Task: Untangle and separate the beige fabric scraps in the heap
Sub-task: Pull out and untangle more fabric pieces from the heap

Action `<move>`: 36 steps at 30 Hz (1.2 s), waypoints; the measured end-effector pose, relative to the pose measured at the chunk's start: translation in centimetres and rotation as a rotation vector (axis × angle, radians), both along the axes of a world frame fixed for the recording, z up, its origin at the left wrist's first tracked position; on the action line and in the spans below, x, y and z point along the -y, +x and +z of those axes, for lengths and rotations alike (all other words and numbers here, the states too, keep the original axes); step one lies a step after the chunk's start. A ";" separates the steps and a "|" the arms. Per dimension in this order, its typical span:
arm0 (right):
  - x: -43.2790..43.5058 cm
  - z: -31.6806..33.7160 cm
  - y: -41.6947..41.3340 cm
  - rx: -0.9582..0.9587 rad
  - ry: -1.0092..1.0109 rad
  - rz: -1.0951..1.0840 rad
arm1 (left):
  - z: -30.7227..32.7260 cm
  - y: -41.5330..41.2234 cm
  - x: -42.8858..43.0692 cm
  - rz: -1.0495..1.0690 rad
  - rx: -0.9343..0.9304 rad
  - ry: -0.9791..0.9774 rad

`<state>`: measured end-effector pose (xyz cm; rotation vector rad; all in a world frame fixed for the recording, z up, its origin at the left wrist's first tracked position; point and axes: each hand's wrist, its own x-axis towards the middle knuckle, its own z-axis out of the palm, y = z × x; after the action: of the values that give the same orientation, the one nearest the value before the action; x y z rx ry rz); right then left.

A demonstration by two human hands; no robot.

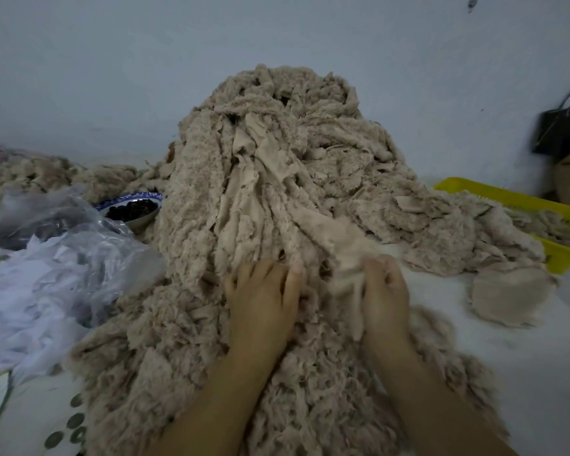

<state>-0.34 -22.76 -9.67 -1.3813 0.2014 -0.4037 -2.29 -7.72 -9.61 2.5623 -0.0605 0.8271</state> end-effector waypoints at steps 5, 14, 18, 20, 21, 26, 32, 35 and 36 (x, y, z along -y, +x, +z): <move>-1.4 0.3 -1.8 0.018 -0.124 0.534 | 0.9 -0.8 0.8 -0.398 -0.206 -0.779; -1.7 -0.5 -1.8 -0.070 -0.381 0.829 | 0.9 0.5 -0.6 -0.488 -0.436 -1.654; -1.0 -0.4 -1.2 -0.053 -0.168 0.619 | 0.3 -0.3 0.1 -0.565 -0.395 -0.980; -0.6 -0.3 -1.0 -0.075 -0.041 0.614 | 0.2 -0.6 0.4 -0.617 -0.345 -0.655; -0.4 -0.2 -0.8 -0.121 0.015 0.613 | 0.2 -0.8 0.6 -0.654 -0.346 -0.554; 0.1 0.0 0.1 -0.186 -0.003 0.381 | -0.1 -1.4 1.7 -0.813 -0.638 -0.363; -0.1 0.0 0.3 -0.034 0.179 0.189 | 0.1 -0.3 0.8 -0.489 -0.622 -1.222; -0.1 0.0 0.0 0.028 0.152 0.172 | 0.2 0.1 0.2 -0.465 -0.641 -1.546; -0.1 0.0 -0.1 0.035 0.080 0.158 | 0.2 0.2 0.0 -0.489 -0.640 -1.639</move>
<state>-0.40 -22.69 -9.69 -1.3003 0.0781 -0.2854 -2.06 -7.70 -9.45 1.0212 0.1351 -0.2222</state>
